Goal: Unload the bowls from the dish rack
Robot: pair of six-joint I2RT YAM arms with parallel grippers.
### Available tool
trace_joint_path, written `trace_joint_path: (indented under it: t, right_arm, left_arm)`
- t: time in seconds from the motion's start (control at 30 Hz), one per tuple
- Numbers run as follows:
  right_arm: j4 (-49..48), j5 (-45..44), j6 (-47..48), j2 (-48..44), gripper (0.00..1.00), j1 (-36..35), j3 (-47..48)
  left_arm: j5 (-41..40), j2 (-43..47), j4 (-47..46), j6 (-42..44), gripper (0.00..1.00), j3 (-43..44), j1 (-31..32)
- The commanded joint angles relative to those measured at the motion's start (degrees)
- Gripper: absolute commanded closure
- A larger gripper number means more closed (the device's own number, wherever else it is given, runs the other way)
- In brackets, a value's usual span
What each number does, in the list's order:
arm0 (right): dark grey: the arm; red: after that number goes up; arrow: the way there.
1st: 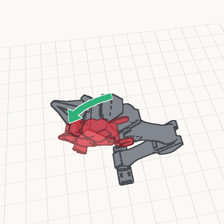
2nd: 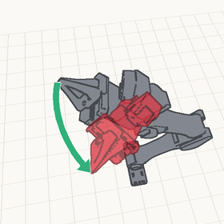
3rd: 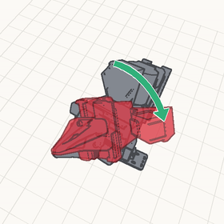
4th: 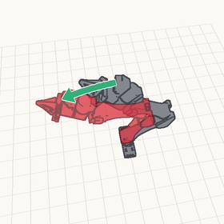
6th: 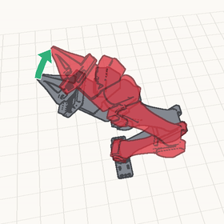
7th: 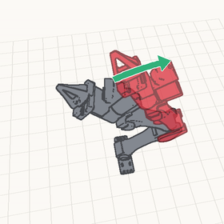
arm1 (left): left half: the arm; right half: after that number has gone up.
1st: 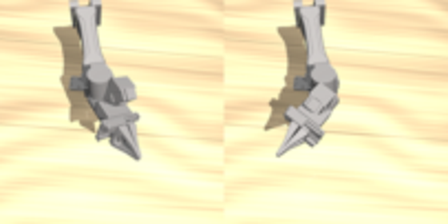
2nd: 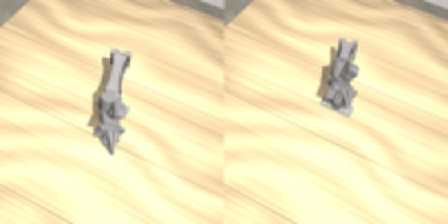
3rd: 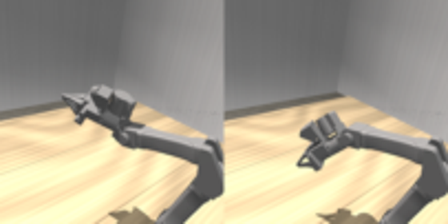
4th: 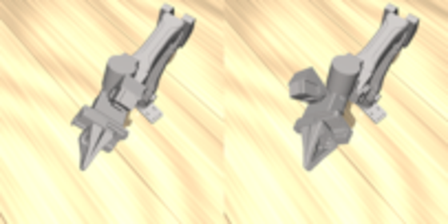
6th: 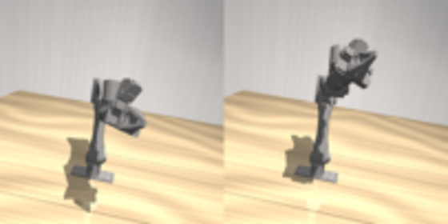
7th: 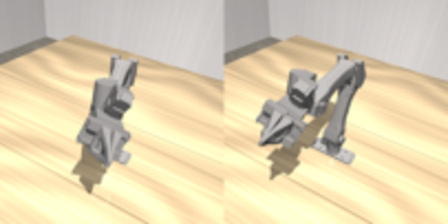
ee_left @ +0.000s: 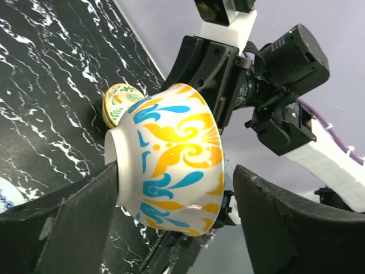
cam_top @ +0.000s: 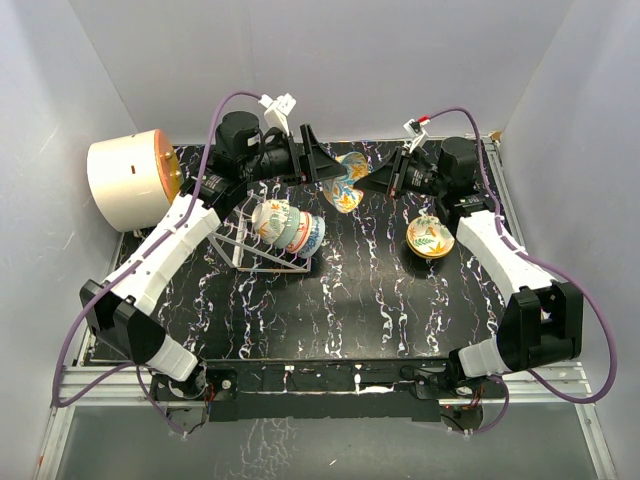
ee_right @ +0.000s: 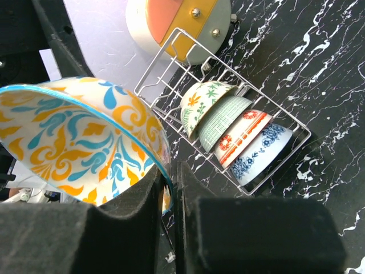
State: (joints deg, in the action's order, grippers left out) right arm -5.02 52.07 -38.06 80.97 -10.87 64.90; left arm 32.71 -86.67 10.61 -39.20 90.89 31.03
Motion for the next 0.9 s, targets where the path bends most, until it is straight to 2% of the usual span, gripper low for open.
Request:
trace_joint_path:
  t: [0.0,0.03,0.07,0.4,0.63,0.77,0.87]
  right_arm:
    - [-3.3,-1.4,-1.5,-2.5,0.92,-0.1,-0.3]
    - [-3.3,-1.5,-1.6,-2.6,0.92,0.2,-0.5]
    - [-3.3,-1.6,-1.8,-2.8,0.92,0.4,-0.6]
    - [-1.5,-4.3,-3.5,-4.8,0.92,5.0,-3.9]
    - [16.9,-19.0,0.2,-4.8,0.92,7.8,-3.8]
    - [25.5,-25.4,0.3,-4.3,0.92,10.5,-4.1]
    - [29.6,-29.2,0.7,-4.0,0.92,12.4,-4.0]
  left_arm:
    - [-0.7,3.2,-0.9,1.1,0.17,0.5,0.3]
    - [-1.1,3.3,-0.4,1.6,0.08,0.8,0.3]
    - [-1.4,3.5,0.3,2.2,0.04,1.2,0.2]
    - [-13.2,4.7,11.5,9.1,0.03,5.1,0.1]
    - [-18.0,2.9,19.7,14.3,0.03,9.3,0.1]
    - [-25.1,0.8,29.6,19.5,0.03,12.6,0.3]
    - [-30.6,1.0,32.9,22.1,0.03,12.1,0.4]
